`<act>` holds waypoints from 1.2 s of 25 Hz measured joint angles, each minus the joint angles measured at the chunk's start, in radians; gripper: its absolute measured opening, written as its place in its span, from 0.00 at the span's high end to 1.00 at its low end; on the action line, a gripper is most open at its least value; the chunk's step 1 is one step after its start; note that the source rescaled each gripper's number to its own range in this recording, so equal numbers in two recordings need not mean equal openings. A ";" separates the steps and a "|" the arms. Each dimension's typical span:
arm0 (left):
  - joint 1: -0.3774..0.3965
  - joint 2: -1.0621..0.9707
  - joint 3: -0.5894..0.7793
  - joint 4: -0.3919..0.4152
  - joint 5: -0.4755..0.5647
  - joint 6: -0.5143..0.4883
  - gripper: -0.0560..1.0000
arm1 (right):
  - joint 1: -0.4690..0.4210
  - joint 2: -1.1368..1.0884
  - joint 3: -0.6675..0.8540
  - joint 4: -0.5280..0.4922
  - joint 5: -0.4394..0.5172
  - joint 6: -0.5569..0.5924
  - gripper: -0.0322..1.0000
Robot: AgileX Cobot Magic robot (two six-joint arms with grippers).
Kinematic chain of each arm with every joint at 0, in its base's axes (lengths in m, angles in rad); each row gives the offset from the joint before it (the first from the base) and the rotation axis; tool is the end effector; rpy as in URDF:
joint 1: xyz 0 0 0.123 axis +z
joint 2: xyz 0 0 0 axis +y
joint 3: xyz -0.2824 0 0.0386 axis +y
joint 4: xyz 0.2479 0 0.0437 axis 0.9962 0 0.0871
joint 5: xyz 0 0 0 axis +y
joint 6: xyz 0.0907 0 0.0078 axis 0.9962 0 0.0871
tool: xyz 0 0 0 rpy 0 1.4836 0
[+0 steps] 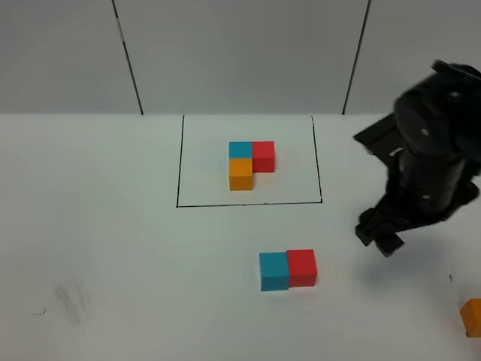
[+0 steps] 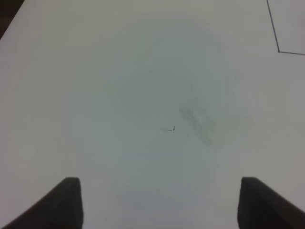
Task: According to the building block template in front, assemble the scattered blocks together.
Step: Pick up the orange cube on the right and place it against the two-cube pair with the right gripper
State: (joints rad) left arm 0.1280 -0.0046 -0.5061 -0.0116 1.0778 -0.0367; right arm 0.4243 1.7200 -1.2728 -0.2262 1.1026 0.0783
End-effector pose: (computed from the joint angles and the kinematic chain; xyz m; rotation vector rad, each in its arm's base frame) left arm -0.0068 -0.0018 0.2775 -0.1680 2.0440 0.0429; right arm 0.3110 0.1205 0.2401 -0.6455 2.9038 -0.2597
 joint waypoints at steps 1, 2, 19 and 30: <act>0.000 0.000 0.000 0.000 0.000 0.000 0.47 | -0.025 -0.049 0.066 0.000 -0.047 0.038 0.24; 0.000 0.000 0.000 0.000 0.000 0.000 0.47 | -0.056 -0.103 0.130 0.000 -0.091 0.066 0.24; 0.000 0.000 0.000 0.000 0.000 0.000 0.47 | -0.332 -0.325 0.497 -0.015 -0.353 0.221 0.24; 0.000 0.000 0.000 0.000 0.000 0.001 0.47 | -0.355 -0.170 0.619 -0.015 -0.584 0.243 0.24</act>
State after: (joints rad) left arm 0.1280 -0.0046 -0.5061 -0.0116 1.0778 -0.0356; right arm 0.0690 1.5497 -0.6538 -0.2416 0.5183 0.3214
